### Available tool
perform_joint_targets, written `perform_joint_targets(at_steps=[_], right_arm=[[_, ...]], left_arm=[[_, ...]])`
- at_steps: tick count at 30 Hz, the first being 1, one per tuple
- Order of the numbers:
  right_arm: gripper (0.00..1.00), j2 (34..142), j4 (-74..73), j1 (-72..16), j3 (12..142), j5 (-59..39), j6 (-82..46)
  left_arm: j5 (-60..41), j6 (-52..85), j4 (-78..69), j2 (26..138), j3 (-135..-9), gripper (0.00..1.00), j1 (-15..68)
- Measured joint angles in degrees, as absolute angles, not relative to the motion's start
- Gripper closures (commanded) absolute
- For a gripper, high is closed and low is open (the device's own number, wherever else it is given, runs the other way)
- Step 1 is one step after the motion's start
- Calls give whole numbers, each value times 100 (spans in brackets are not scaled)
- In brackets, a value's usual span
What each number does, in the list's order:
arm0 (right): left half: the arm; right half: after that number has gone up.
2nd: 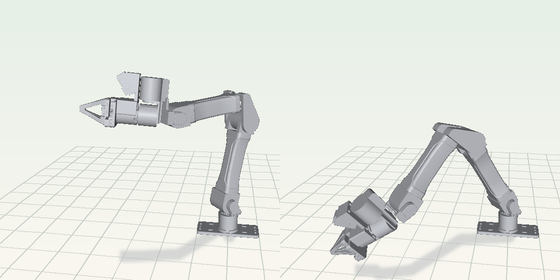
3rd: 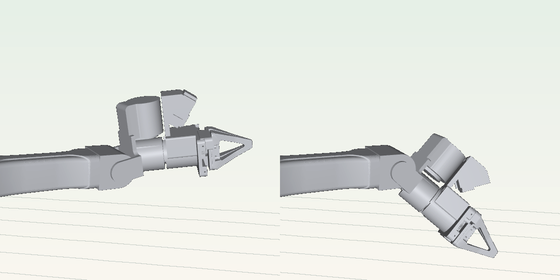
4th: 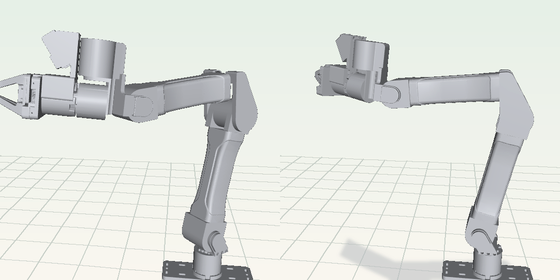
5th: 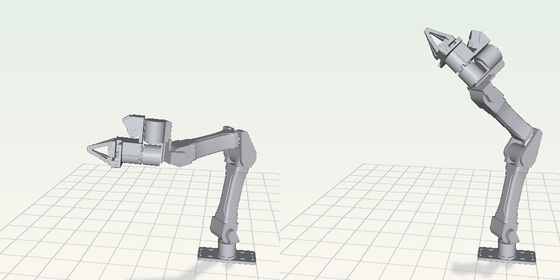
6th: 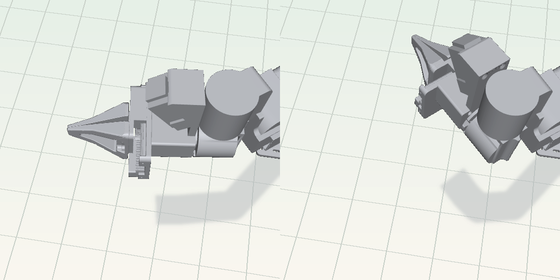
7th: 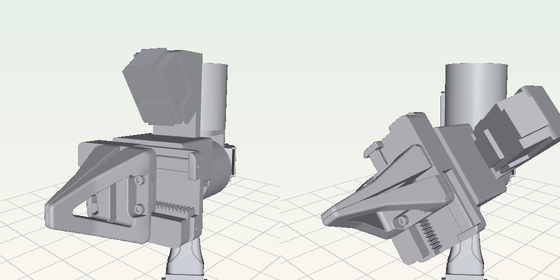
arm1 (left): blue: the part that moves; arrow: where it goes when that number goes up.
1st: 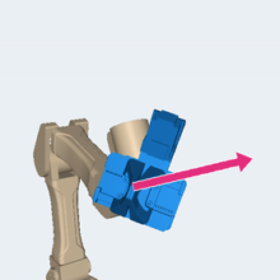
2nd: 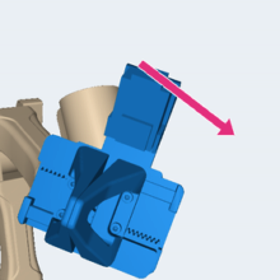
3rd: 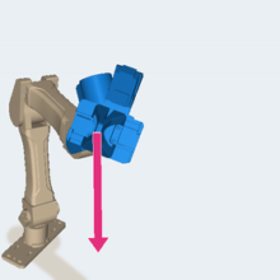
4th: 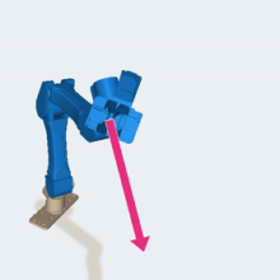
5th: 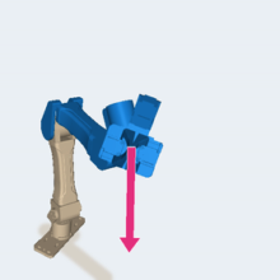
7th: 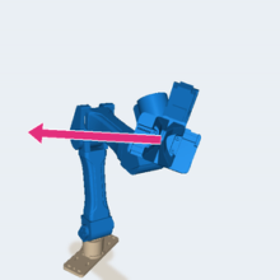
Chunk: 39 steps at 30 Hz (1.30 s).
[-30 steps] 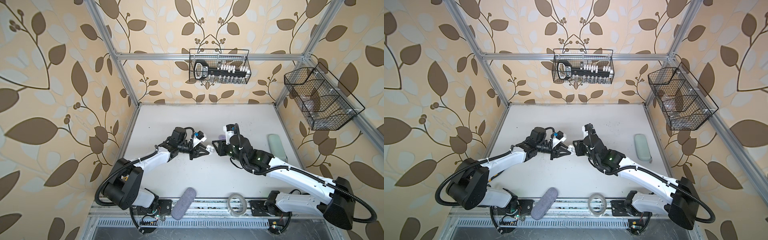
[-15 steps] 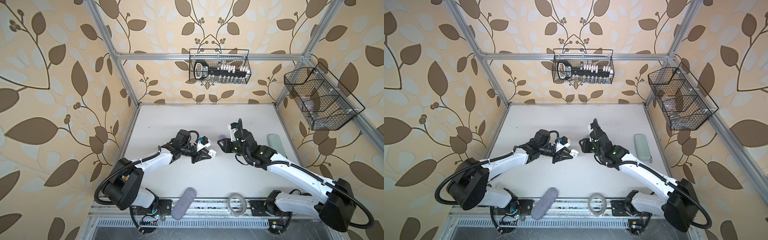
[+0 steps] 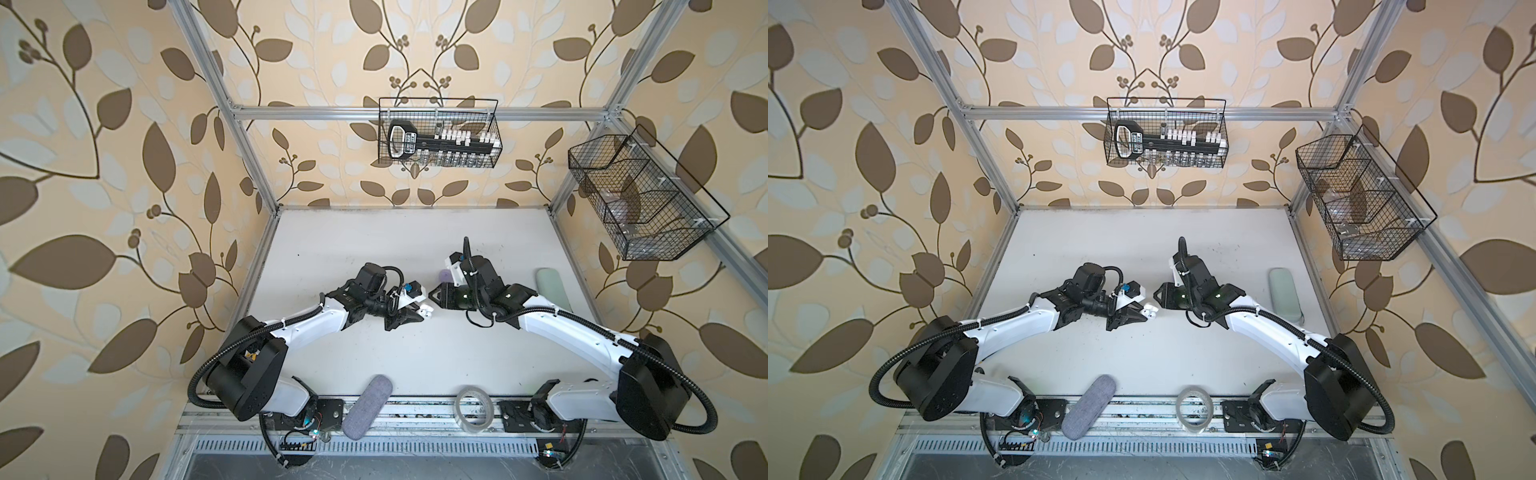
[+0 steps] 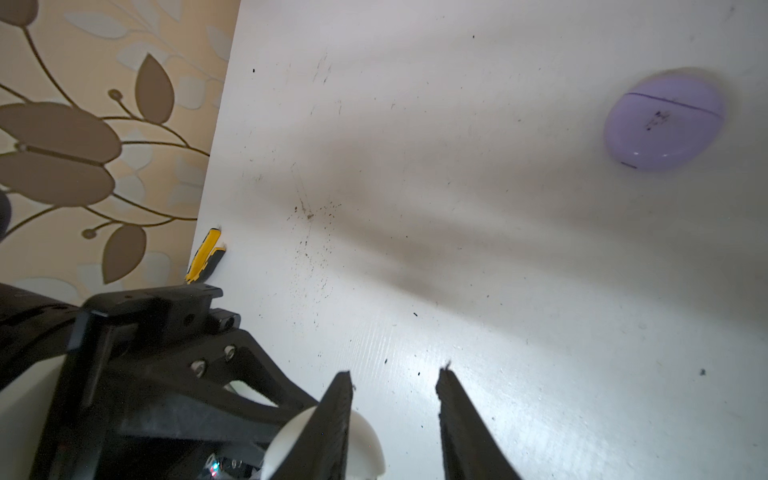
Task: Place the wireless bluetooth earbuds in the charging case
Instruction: 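Move the right gripper over the case lid held by the left gripper, then push the case lid closed with the right gripper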
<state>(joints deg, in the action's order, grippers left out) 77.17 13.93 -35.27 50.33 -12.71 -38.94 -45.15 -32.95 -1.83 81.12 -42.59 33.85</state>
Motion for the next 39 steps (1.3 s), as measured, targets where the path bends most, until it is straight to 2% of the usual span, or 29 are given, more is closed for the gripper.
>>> perform_joint_targets(at_steps=[20, 39], right_arm=[[65, 8962, 652, -3271, 5078, -2873, -4099], [65, 9212, 36, -3498, 5065, -3114, -4403]], left_arm=[[-4316, -3498, 89, 8112, -4259, 94, 3573], [-4307, -3555, 237, 8112, -4259, 95, 3607]])
